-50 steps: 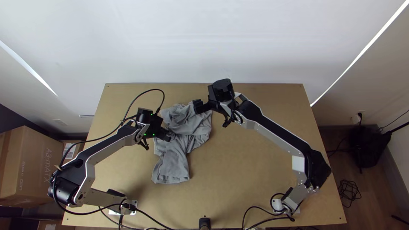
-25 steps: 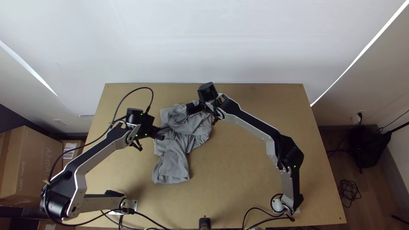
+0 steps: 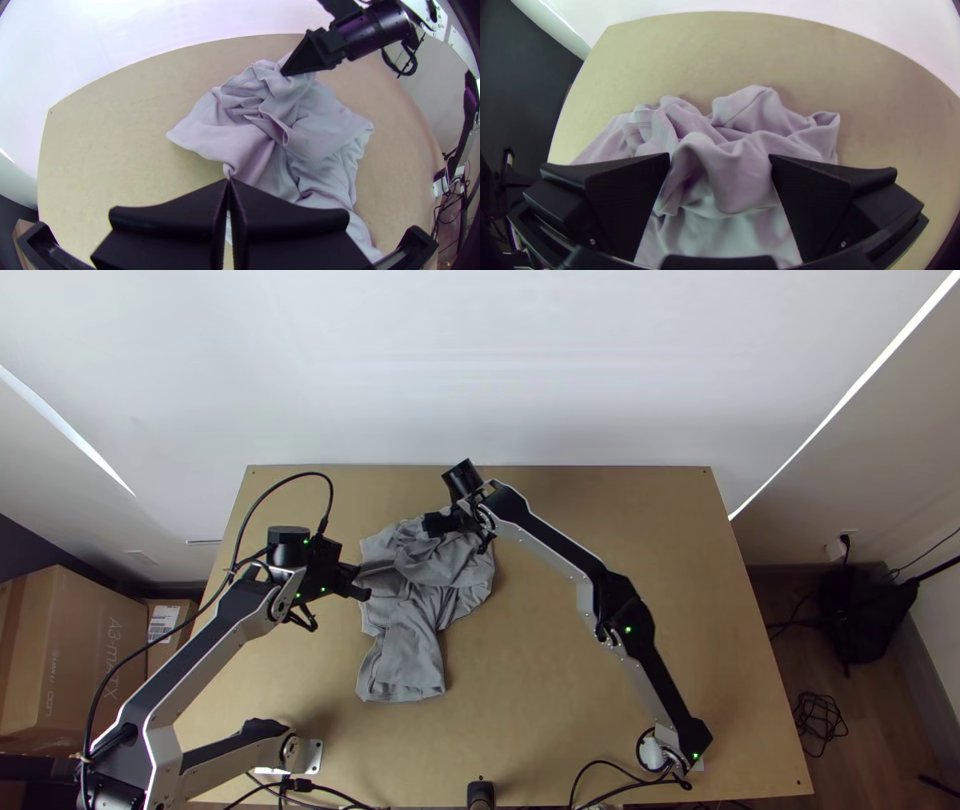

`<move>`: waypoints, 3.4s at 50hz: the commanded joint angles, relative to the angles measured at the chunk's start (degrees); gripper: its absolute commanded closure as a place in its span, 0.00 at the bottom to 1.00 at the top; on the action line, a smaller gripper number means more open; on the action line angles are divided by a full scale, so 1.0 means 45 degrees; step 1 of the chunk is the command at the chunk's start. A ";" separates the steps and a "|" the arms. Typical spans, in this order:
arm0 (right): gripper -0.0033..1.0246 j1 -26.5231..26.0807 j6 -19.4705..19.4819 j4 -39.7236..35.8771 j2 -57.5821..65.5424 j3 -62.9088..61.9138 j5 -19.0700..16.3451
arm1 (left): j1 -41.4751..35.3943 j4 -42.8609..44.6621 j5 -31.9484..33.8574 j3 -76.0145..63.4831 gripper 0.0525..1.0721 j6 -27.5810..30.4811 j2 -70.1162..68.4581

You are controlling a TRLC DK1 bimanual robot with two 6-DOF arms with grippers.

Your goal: Fold the t-shirt

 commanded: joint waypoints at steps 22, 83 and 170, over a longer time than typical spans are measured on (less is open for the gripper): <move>0.97 -0.1562 0.1059 0.0632 -0.1670 -0.0244 0.0452 | 0.1007 -0.0225 -0.0012 0.1955 0.98 -0.0760 -0.1329; 0.97 -0.9414 -0.0991 0.6003 -1.3760 -1.4678 0.0628 | -0.3915 0.3701 -0.1418 0.6740 0.98 -0.1306 0.5018; 0.07 0.1211 -0.8921 1.0221 -1.5049 -1.8194 0.0686 | -0.1454 0.0342 -0.1418 1.0021 0.04 -0.2693 0.2440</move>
